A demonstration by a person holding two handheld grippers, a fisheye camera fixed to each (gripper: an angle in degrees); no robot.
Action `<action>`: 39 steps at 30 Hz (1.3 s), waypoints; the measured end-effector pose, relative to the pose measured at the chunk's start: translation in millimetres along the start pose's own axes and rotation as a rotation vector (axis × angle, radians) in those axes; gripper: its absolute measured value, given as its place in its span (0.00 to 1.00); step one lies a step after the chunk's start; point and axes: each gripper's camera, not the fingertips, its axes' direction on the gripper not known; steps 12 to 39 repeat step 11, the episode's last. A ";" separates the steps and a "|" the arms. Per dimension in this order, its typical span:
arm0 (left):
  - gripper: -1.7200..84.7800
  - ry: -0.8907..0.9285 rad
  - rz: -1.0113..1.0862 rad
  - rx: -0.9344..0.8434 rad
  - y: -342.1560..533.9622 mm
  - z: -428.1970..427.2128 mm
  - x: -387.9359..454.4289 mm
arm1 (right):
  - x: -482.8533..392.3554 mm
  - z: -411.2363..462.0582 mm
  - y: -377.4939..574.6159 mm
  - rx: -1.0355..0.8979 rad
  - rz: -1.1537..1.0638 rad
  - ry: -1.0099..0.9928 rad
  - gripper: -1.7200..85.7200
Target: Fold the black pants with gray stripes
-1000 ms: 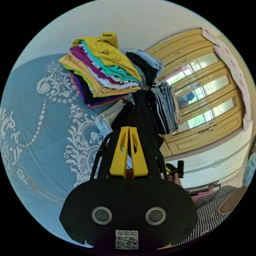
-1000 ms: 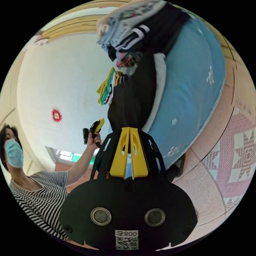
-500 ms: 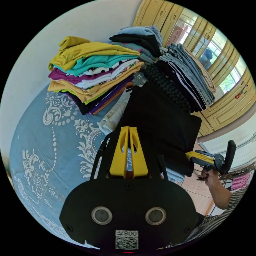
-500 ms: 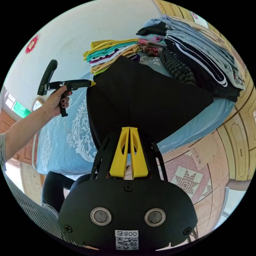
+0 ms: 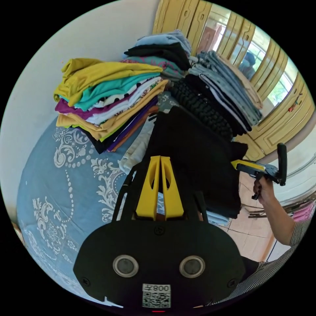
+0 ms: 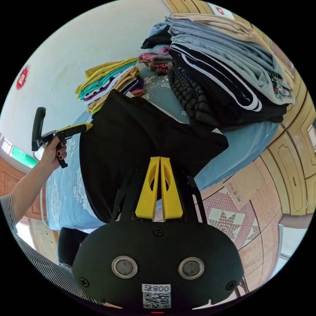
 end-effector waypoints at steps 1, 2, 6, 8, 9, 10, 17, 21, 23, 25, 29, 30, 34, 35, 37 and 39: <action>0.02 0.048 -0.006 0.041 7.0 -9.5 1.6 | -4.4 -11.9 8.4 0.027 -0.008 0.003 0.02; 0.02 0.096 -0.006 0.074 15.3 -18.1 4.1 | -8.6 -27.2 15.8 0.073 -0.017 -0.002 0.03; 0.02 0.227 0.030 0.105 43.9 -37.1 16.4 | -20.3 -86.7 24.7 0.257 -0.070 0.011 0.04; 0.02 0.286 0.052 0.094 63.6 -47.7 25.8 | -24.0 -124.8 14.9 0.361 -0.097 0.079 0.07; 0.02 0.295 0.058 0.085 68.1 -49.9 28.4 | -24.3 -133.4 11.1 0.386 -0.103 0.096 0.08; 0.02 0.304 0.072 0.065 76.6 -54.3 33.8 | -24.3 -148.3 1.5 0.416 -0.113 0.124 0.10; 0.02 0.303 0.080 0.053 85.0 -59.4 39.1 | -24.1 -161.1 -9.8 0.429 -0.119 0.147 0.12; 0.02 0.303 0.080 0.053 85.0 -59.4 39.1 | -24.1 -161.1 -9.8 0.429 -0.119 0.147 0.12; 0.02 0.303 0.080 0.053 85.0 -59.4 39.1 | -24.1 -161.1 -9.8 0.429 -0.119 0.147 0.12; 0.02 0.303 0.080 0.053 85.0 -59.4 39.1 | -24.1 -161.1 -9.8 0.429 -0.119 0.147 0.12; 0.02 0.303 0.080 0.053 85.0 -59.4 39.1 | -24.1 -161.1 -9.8 0.429 -0.119 0.147 0.12; 0.02 0.303 0.080 0.053 85.0 -59.4 39.1 | -24.1 -161.1 -9.8 0.429 -0.119 0.147 0.12; 0.02 0.303 0.080 0.053 85.0 -59.4 39.1 | -24.1 -161.1 -9.8 0.429 -0.119 0.147 0.12; 0.02 0.303 0.080 0.053 85.0 -59.4 39.1 | -24.1 -161.1 -9.8 0.429 -0.119 0.147 0.12; 0.02 0.303 0.080 0.053 85.0 -59.4 39.1 | -24.1 -161.1 -9.8 0.429 -0.119 0.147 0.12; 0.02 0.303 0.080 0.053 85.0 -59.4 39.1 | -24.1 -161.1 -9.8 0.429 -0.119 0.147 0.12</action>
